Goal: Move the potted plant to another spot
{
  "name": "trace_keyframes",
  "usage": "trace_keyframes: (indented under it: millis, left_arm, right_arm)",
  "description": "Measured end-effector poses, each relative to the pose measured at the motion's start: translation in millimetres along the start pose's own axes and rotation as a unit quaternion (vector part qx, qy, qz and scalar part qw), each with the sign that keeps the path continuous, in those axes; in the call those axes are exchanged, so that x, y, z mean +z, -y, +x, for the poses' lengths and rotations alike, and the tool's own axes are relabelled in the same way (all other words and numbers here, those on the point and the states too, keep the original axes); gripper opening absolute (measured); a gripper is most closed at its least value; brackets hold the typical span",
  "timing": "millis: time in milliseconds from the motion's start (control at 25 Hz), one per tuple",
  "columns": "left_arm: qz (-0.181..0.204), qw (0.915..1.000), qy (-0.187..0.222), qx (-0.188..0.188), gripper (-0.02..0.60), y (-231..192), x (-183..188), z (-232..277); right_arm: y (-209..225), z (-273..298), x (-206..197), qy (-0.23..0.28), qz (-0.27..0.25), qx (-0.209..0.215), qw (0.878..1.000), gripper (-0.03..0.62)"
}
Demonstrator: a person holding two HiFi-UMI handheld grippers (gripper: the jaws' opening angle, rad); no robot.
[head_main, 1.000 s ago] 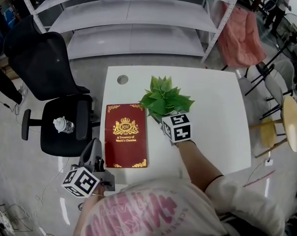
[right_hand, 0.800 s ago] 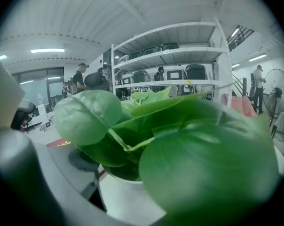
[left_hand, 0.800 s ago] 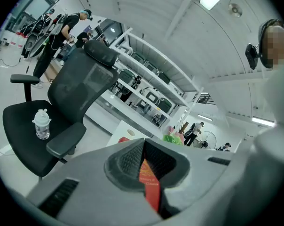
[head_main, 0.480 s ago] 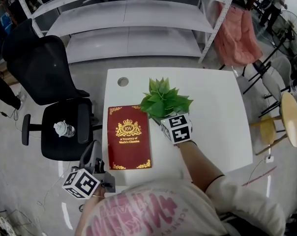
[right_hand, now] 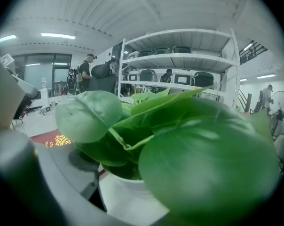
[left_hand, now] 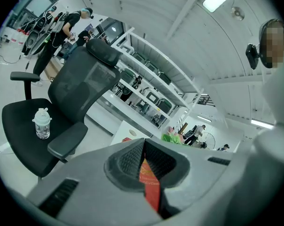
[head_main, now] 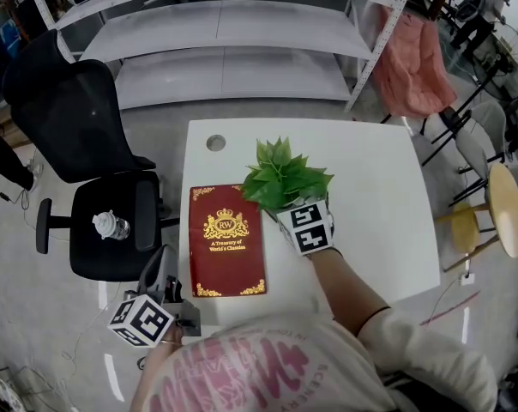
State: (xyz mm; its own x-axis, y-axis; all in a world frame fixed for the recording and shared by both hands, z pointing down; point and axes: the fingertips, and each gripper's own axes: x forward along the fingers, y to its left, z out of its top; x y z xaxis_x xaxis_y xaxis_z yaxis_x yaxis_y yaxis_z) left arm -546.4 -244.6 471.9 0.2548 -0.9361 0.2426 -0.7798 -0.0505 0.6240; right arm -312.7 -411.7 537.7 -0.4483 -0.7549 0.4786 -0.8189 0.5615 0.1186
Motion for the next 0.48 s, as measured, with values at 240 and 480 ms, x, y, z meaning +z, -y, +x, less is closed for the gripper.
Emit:
trace_keyframes:
  millis: [240, 480]
  left_arm:
    - [-0.002, 1.0, 0.001, 0.001, 0.005, -3.3, 0.9, -0.3]
    - [-0.001, 1.0, -0.001, 0.0, 0.005, -3.3, 0.3, -1.9]
  right_arm:
    - [-3.4, 0.0, 1.5, 0.0, -0.003, -0.004, 1.0, 0.529]
    - [3.7, -0.9, -0.9, 0.005, 0.032, -0.012, 0.999, 0.529]
